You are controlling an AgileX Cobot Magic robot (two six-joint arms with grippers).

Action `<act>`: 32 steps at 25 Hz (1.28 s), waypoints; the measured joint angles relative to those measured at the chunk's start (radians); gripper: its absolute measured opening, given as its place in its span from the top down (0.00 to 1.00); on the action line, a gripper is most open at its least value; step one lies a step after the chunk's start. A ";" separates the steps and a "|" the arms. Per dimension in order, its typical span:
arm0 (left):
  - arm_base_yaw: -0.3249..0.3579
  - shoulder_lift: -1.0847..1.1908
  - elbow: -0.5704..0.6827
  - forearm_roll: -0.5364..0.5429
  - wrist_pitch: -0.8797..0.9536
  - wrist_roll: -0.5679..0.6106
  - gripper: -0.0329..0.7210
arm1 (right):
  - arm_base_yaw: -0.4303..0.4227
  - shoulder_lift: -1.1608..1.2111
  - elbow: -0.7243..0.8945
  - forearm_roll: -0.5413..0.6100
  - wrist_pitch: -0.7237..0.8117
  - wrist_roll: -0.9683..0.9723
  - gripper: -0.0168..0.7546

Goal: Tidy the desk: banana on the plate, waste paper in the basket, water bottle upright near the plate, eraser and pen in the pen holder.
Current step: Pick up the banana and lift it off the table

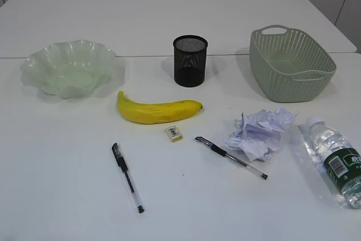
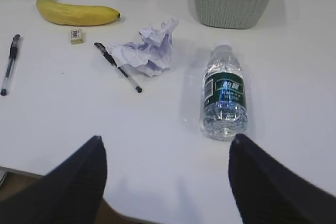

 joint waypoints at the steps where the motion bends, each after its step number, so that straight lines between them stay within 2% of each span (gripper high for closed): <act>1: 0.000 0.000 0.000 0.000 0.000 0.000 0.19 | 0.000 0.000 -0.005 0.000 -0.008 0.000 0.28; 16: 0.000 0.014 -0.073 0.000 -0.015 0.000 0.19 | 0.000 0.116 -0.110 0.026 -0.045 0.000 0.28; 24: 0.000 0.191 -0.139 0.000 -0.040 0.000 0.19 | 0.000 0.186 -0.138 0.055 -0.051 0.000 0.28; 32: 0.000 0.351 -0.211 -0.032 -0.092 0.000 0.19 | 0.000 0.352 -0.139 0.106 -0.058 0.000 0.28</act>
